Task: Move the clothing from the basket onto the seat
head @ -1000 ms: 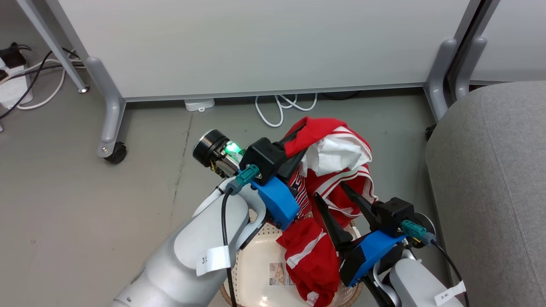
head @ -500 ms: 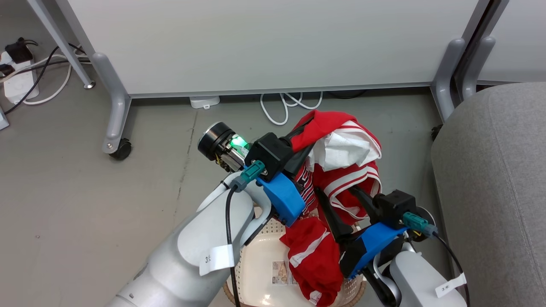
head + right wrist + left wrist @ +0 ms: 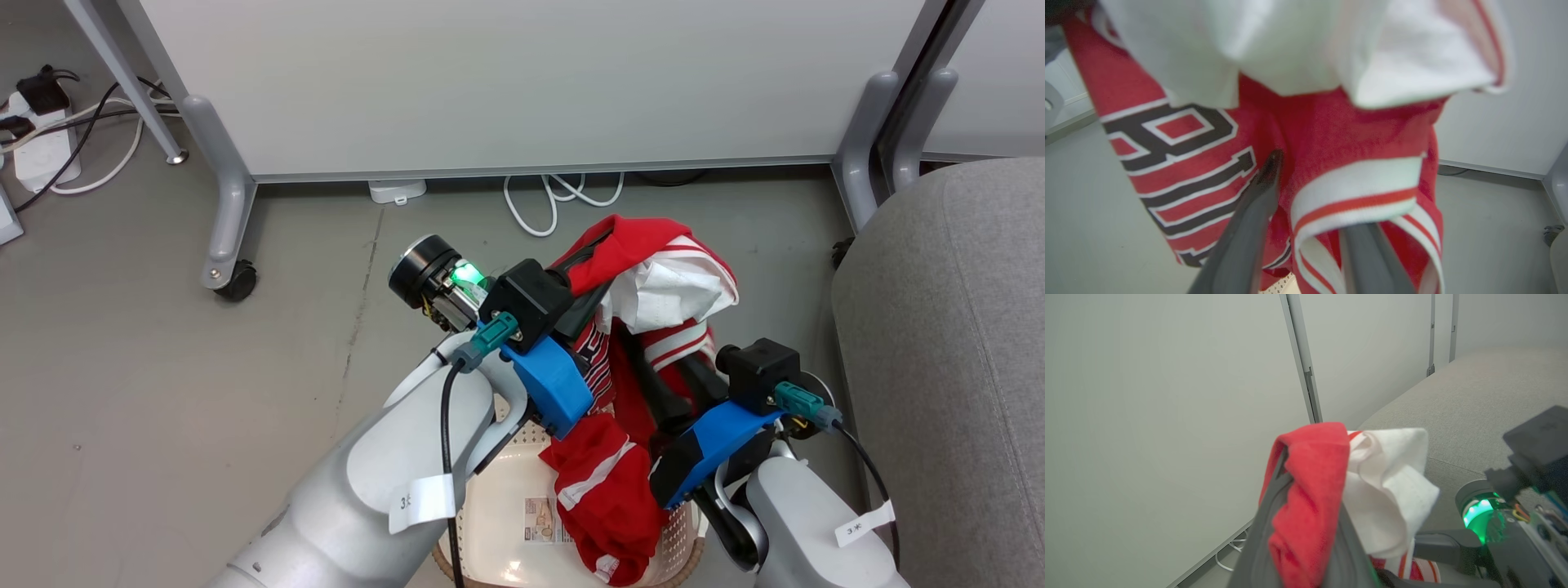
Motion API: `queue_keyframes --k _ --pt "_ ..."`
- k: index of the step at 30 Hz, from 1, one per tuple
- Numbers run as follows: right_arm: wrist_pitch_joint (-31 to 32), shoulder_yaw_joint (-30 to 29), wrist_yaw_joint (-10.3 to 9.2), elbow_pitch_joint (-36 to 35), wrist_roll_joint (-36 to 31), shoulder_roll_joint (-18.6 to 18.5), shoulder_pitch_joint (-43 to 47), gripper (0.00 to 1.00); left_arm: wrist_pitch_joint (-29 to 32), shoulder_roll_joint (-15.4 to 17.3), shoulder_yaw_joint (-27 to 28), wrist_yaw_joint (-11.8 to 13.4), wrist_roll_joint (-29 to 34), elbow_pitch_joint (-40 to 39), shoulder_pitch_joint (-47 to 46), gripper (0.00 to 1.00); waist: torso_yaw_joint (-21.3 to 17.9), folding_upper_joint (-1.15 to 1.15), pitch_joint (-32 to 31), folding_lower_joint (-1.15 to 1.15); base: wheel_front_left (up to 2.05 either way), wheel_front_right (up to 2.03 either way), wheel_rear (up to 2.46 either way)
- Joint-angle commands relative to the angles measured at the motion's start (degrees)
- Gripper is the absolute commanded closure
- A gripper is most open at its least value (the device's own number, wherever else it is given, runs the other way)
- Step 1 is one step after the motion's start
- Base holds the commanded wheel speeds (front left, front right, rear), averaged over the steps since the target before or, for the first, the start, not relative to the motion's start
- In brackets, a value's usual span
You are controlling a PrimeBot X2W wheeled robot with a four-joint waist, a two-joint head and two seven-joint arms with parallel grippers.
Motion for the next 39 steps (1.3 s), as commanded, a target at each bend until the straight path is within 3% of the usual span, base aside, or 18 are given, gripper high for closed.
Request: queue_keyframes --k 1,12,13,14,30,39 --pt "-0.22 0.04 0.03 0.04 0.3 -0.21 -0.81 1.0 -0.29 -0.12 0.03 -0.38 -0.26 -0.24 -0.59 1.0 -0.05 0.0 0.02 0.0 0.0 0.0 0.0" --pt "-0.22 0.27 0.03 -0.16 0.23 -0.21 0.23 1.0 -0.29 -0.14 0.09 -0.34 -0.02 0.1 -0.07 1.0 -0.41 0.0 -0.25 0.0 0.0 0.0 0.0" --pt "-0.22 0.27 0.03 -0.19 0.18 -0.21 0.26 1.0 -0.29 -0.14 0.47 0.12 0.14 -0.29 -0.1 0.82 -0.41 0.0 -0.23 0.0 0.0 0.0 0.0" --pt "-0.22 0.29 0.03 -0.2 0.15 -0.21 0.28 1.0 -0.29 -0.15 0.58 0.29 0.2 -0.31 0.0 0.0 -0.42 0.0 -0.22 0.0 0.0 0.0 0.0" --pt "-0.22 0.0 0.03 -0.86 0.01 -0.21 1.13 1.0 -0.29 -0.13 1.4 0.65 1.54 -0.39 0.52 0.0 -1.31 0.0 0.13 0.0 0.0 0.0 0.0" --pt "-0.22 -1.88 0.03 -2.08 -1.24 -0.21 0.09 1.0 -0.29 0.19 2.12 0.8 2.19 -0.31 0.82 0.0 -4.1 0.0 1.14 0.0 0.0 0.0 0.0"
